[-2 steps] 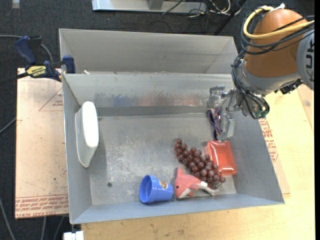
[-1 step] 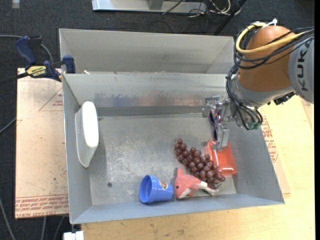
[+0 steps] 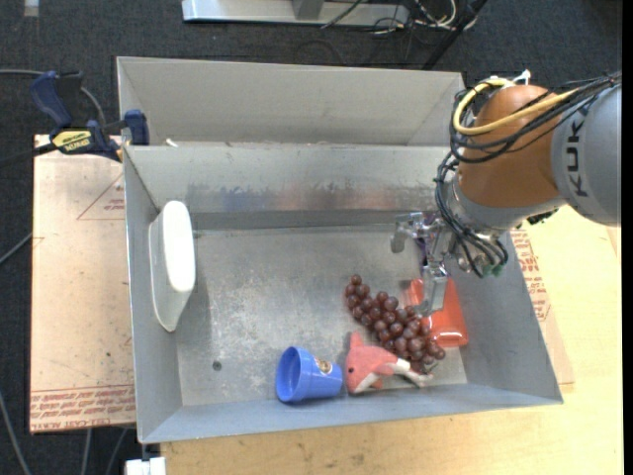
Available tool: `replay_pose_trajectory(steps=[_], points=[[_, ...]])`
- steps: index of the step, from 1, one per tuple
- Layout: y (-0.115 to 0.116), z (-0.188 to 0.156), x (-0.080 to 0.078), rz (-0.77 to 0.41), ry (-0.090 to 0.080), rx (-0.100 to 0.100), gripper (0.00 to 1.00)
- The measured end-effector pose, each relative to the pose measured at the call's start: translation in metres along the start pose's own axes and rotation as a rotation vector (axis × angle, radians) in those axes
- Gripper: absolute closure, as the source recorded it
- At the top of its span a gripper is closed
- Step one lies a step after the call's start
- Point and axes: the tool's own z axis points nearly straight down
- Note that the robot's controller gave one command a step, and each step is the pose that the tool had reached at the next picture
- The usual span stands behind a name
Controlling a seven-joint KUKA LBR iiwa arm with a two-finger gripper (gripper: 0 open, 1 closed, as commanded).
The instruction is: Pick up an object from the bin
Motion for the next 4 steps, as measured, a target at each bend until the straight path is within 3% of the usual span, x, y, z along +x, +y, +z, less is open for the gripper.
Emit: replay_pose_trajectory(steps=[1,2,3,4], points=[[0.006,0.047,0.017,-0.019,-0.003,0.002,0.00],[0.011,0.060,0.022,0.036,0.002,-0.001,0.00],[0.008,0.046,0.021,0.114,-0.003,-0.001,0.00],[0.058,0.063,0.022,0.294,-0.013,-0.001,1.00]])
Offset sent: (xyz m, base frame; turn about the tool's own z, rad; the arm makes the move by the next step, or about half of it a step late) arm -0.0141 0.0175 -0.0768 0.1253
